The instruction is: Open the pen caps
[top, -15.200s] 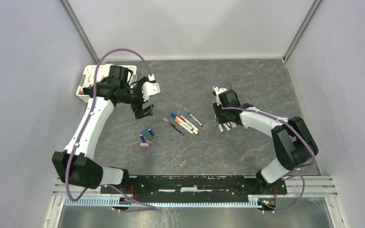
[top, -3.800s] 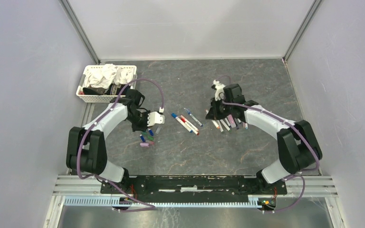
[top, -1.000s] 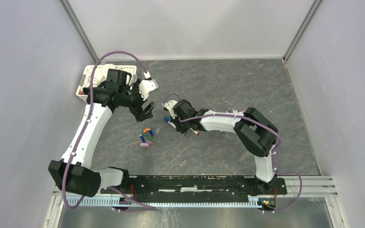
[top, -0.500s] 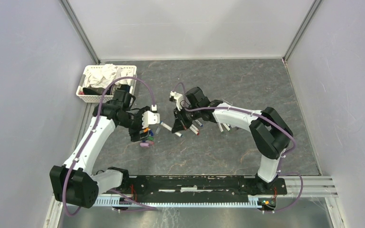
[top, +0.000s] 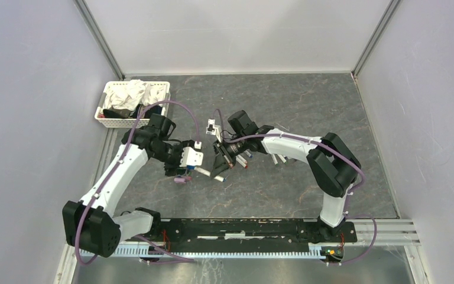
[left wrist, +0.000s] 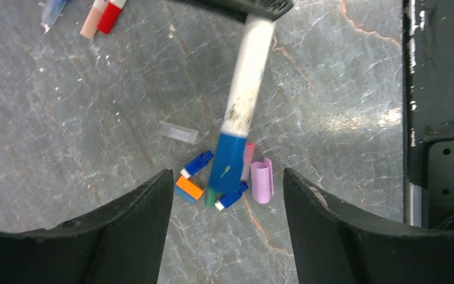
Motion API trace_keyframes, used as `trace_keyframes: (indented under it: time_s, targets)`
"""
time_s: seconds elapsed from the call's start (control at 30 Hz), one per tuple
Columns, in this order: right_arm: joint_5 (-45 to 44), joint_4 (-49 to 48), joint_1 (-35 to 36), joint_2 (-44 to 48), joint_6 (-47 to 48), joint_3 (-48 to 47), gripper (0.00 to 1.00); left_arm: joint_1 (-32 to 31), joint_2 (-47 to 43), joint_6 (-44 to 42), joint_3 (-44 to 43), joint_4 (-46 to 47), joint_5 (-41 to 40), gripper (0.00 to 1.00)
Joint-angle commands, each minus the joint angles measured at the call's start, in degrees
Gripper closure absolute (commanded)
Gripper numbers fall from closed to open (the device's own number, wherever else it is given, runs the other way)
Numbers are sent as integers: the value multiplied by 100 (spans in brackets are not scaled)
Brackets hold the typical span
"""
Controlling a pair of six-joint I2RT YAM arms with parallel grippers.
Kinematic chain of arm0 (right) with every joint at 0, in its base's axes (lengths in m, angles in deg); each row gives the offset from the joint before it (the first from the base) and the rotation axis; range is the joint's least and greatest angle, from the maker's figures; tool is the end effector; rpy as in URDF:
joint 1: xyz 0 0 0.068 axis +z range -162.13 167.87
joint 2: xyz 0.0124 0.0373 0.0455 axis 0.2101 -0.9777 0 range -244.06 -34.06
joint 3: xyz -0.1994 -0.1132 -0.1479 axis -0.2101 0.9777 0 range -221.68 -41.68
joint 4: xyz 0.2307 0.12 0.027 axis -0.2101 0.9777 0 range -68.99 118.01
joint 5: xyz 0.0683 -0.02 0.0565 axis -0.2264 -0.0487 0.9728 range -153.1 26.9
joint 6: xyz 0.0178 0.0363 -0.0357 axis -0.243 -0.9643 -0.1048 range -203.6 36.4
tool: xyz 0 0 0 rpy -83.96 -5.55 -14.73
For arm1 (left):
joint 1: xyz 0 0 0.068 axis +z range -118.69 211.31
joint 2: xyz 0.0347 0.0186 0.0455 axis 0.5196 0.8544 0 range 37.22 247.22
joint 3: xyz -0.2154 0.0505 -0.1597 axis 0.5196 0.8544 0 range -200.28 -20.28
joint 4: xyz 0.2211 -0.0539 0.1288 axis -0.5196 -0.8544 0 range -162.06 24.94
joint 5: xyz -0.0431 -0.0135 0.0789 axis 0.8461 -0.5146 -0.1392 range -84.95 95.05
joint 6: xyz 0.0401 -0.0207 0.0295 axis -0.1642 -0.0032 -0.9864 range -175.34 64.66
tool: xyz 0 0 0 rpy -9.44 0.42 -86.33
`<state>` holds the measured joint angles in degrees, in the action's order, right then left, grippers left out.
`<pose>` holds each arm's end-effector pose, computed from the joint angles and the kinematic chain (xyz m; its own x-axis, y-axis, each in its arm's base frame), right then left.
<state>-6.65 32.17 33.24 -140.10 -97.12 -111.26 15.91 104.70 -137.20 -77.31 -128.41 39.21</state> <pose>0.2519 0.2974 0.2008 -0.6889 -0.5138 -0.5114 -0.6447 0.1118 0.7562 0.1872 -0.0722 0.2726 0.2358 0.7846 -0.5733 0.9690 -0.1453 0.1998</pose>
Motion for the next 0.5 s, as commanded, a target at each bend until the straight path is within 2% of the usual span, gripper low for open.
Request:
trace_keyframes:
  time_s: [0.0, 0.13, 0.33, 0.47]
  targets:
    - [469, -374, 16, -133, -230, -461, 100, -171, 36, -217, 105, -123, 351, 27]
    - [535, -351, 19, -247, -274, -607, 100, -252, 98, -124, 107, -121, 419, 32]
    - [548, -306, 21, -290, -212, -575, 100, -312, 177, -342, 155, -131, 69, 64]
    - [510, -167, 15, -305, -110, -574, 100, -323, 169, -532, 175, -133, -256, 68]
